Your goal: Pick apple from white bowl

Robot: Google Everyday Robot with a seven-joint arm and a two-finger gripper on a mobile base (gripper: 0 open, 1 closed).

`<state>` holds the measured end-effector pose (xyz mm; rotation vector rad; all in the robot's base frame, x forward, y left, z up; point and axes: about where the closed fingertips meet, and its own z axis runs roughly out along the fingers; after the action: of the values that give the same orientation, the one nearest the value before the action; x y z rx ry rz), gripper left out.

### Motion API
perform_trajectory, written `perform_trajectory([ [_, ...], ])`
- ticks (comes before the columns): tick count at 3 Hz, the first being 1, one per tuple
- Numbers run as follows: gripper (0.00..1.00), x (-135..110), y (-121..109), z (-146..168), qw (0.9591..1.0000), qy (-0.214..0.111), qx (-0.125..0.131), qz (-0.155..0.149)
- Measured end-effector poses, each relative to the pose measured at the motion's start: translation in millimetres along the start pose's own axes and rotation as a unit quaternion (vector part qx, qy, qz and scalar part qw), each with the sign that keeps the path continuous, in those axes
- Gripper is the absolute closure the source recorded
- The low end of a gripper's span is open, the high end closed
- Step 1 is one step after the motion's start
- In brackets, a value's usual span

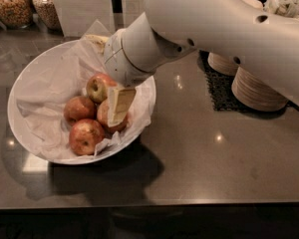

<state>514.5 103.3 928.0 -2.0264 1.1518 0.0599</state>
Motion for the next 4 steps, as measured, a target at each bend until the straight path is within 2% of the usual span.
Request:
perform_trajectory([
  [1, 0.0, -8, -2, 0, 0.9999, -0.011, 0.009, -0.01],
  [2, 0.0, -32, -14, 4, 0.9991, -0.007, 0.016, -0.039],
  [3, 0.0, -42, -19, 8, 0.9984, -0.004, 0.017, -0.054],
  [4, 0.0, -26, -6, 11, 0.9994, -0.01, 0.002, -0.033],
])
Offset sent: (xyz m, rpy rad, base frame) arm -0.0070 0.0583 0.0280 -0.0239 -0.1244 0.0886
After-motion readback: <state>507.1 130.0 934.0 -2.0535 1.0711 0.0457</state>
